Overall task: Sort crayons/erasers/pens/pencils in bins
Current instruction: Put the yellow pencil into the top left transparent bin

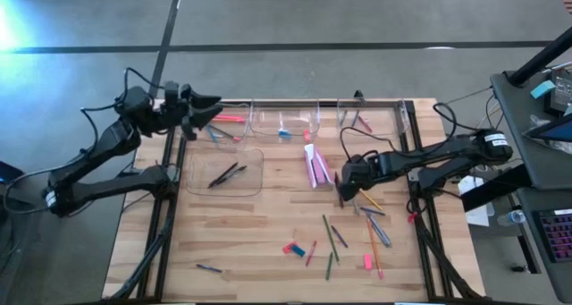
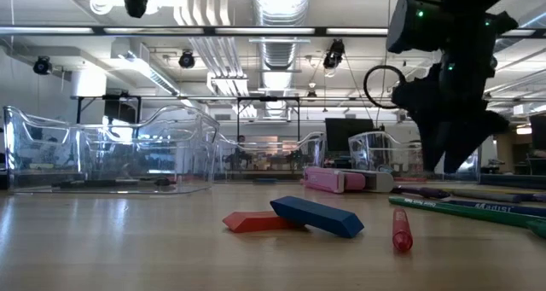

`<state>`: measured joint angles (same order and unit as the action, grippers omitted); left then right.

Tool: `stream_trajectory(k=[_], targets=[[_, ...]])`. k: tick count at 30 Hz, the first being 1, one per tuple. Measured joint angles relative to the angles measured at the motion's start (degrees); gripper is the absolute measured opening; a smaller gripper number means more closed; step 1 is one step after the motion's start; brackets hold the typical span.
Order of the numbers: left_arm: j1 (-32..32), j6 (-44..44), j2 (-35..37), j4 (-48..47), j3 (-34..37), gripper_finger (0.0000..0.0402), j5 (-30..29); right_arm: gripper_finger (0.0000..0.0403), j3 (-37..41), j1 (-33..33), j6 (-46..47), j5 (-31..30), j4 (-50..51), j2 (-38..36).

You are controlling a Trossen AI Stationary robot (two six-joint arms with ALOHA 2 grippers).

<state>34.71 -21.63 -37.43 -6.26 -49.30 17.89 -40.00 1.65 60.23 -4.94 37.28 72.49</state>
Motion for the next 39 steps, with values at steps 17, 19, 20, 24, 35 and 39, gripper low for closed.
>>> stream_trajectory(k=[17, 19, 20, 24, 35, 39], targets=[[-9.04, 10.18, -2.35, 0.02, 0.05, 0.018, -4.66, 0.0216, 8.49, -4.53, -0.45, -0.1, -6.57, -0.13], [-10.51, 13.0, -2.68, -0.51, 0.05, 0.018, -6.67, 0.0207, 8.78, -4.55, -1.1, -0.14, -6.59, -0.15], [-11.33, 14.15, -2.9, -0.56, 0.05, 0.0179, -7.59, 0.02, 8.87, -4.55, -1.39, -0.18, -6.52, -0.13], [-14.87, 17.81, -4.52, -0.79, 0.05, 0.0179, -10.55, 0.016, 9.08, -4.55, -3.42, -0.37, -6.13, -0.11], [-17.25, 19.58, -10.38, 0.52, 0.05, 0.0179, -15.0, 0.0052, 9.37, -4.55, -4.78, 0.22, -5.34, -0.04], [-17.25, 17.48, -10.99, 2.77, 0.03, 0.0179, -14.76, 0.0029, 9.12, -4.55, -4.79, 0.56, -4.99, -0.83]])
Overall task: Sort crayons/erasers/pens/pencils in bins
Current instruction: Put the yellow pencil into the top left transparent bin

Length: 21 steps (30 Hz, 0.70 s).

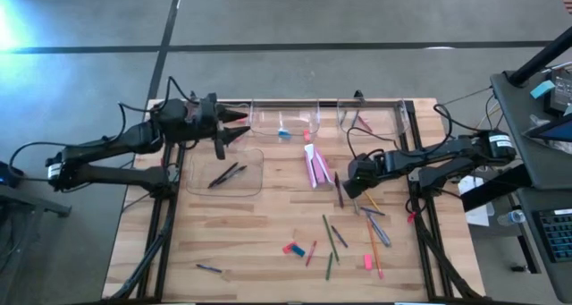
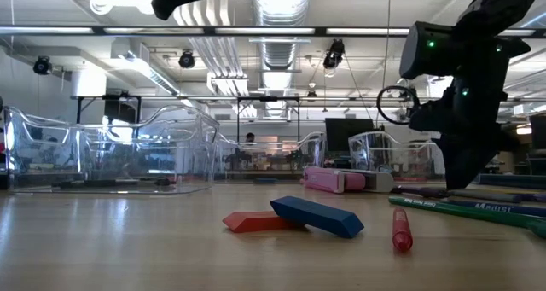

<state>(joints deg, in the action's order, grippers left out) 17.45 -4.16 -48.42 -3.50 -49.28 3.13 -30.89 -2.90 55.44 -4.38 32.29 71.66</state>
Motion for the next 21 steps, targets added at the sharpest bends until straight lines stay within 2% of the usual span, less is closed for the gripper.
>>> stream_trajectory(k=[4, 8, 12, 18, 21], targets=[[-0.02, -3.22, -0.7, 0.3, -0.04, 0.0179, 1.83, 0.0016, -0.62, -0.02, -0.58, 0.34, 1.35, -1.92], [-0.37, -5.38, -2.23, 0.32, -0.04, 0.0179, 5.22, 0.0015, -1.45, -0.02, -0.01, 0.28, 0.95, -5.04], [-1.45, -9.16, -5.12, 0.47, -0.04, 0.0179, 6.09, 0.0014, -1.94, -0.02, 1.46, -0.3, 0.97, -8.47], [-3.31, -14.42, -12.0, 8.39, -0.04, 0.018, 12.31, 0.0014, -4.11, -0.15, 2.24, -3.19, -0.42, -13.85], [-4.18, -16.89, -15.87, 11.93, -0.04, 0.0181, 13.68, 0.0013, -4.74, -0.15, 3.13, -4.73, -5.14, -16.7]])
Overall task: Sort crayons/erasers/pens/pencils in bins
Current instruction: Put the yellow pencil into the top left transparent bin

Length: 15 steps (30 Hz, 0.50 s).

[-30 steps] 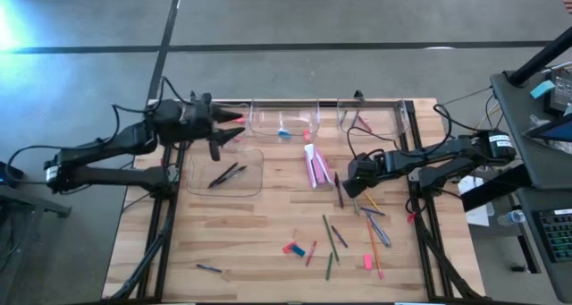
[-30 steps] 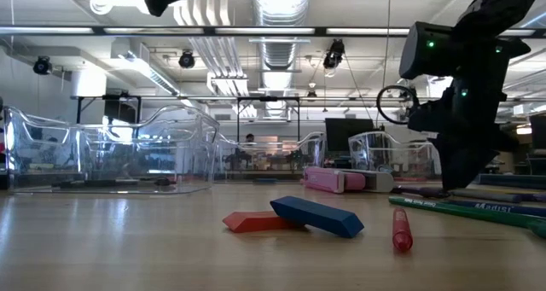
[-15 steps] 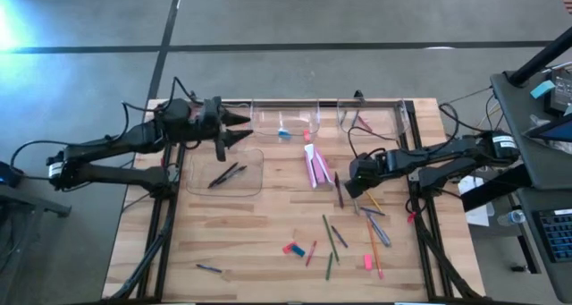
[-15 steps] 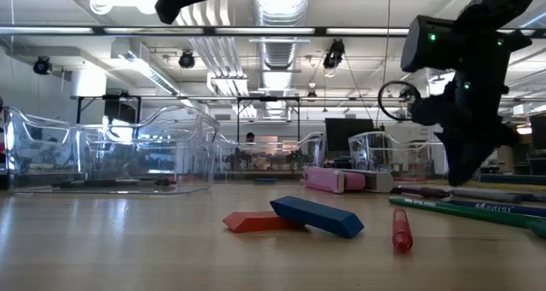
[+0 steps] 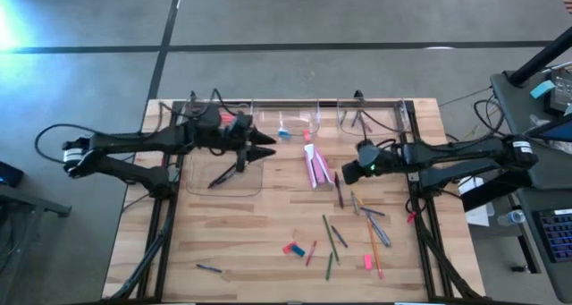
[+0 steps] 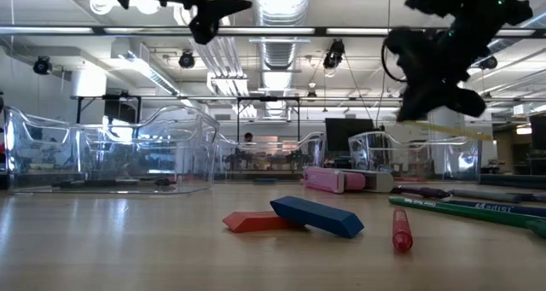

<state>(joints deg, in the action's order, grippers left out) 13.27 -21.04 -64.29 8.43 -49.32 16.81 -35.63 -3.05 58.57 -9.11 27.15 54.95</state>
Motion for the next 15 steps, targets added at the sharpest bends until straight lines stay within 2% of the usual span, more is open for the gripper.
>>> stream_trajectory(k=[3, 7, 15], targets=[[-1.05, -3.41, -3.78, 2.89, -0.07, 0.019, 1.22, 0.0013, -0.12, 0.0, 0.4, -1.45, -7.97, -2.08], [-2.76, -8.6, -8.3, 6.51, -0.07, 0.0222, 2.86, 0.0013, -0.21, 0.0, -0.85, -3.69, -22.18, -2.9], [-5.24, -21.51, -16.38, 15.99, -0.48, 0.0286, 3.0, 0.0013, -0.23, 0.0, -3.08, -8.21, -43.98, 1.89]])
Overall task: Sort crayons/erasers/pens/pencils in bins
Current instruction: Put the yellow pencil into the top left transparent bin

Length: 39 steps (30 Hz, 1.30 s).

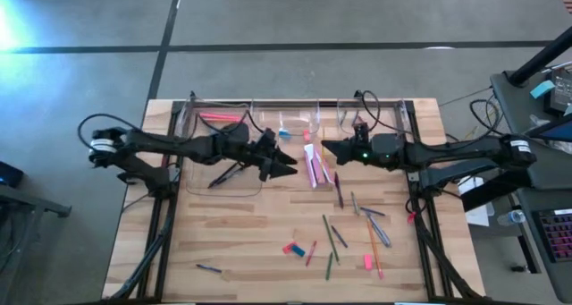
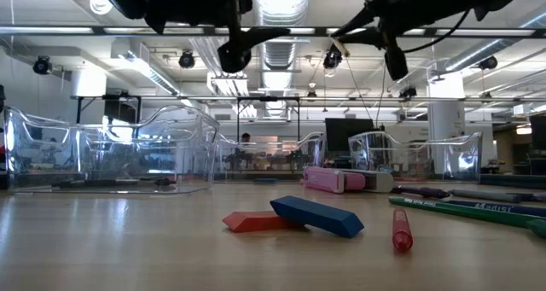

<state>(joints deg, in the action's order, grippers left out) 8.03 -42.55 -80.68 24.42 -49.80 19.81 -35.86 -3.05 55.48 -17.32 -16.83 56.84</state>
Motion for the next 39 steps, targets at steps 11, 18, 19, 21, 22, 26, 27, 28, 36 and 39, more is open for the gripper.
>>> stream_trajectory(k=[11, 18, 19, 21, 22, 26, 27, 28, 36, 39], targets=[[-0.33, -6.79, -6.71, 5.39, -0.9, 0.029, -0.16, 0.0013, -1.06, 0.0, 1.96, 0.86, -19.48, 12.65], [-0.33, -6.81, -6.69, 4.48, -0.79, 0.0279, -1.93, 0.0013, -4.85, 0.0, 1.49, 3.87, -22.05, 17.5], [-0.33, -6.68, -6.62, 4.51, -0.83, 0.0269, -2.06, 0.0013, -5.26, 0.0, 1.44, 4.2, -22.04, 17.87], [-0.33, -6.62, -6.48, 4.76, -0.94, 0.0241, -2.46, 0.0013, -5.84, 0.0, 1.37, 4.3, -21.97, 18.31], [-0.33, -6.57, -6.26, 4.56, -0.91, 0.0223, -2.63, 0.0013, -6.07, 0.0, 1.1, 4.37, -21.96, 18.42], [-0.29, -4.54, -5.45, 4.46, -0.55, 0.0126, -2.82, 0.0013, -6.19, 0.0, 0.92, 4.54, -21.92, 18.32], [-0.29, -3.8, -5.37, 4.47, -0.53, 0.0097, -2.81, 0.0013, -6.19, 0.0, 0.88, 4.65, -21.95, 18.2], [-0.26, -3.38, -5.18, 4.35, -0.53, 0.0068, -2.8, 0.0013, -6.19, 0.02, 0.88, 4.67, -21.75, 17.82], [0.77, 0.0, -1.94, -0.46, -0.77, 0.0012, -1.85, 0.0067, -6.13, -0.39, -0.2, 9.65, -23.12, 16.46], [3.15, 5.17, 2.91, -8.03, -0.85, 0.0008, -1.63, 0.0124, -6.08, -0.39, -1.51, 9.78, -22.17, 15.13]])
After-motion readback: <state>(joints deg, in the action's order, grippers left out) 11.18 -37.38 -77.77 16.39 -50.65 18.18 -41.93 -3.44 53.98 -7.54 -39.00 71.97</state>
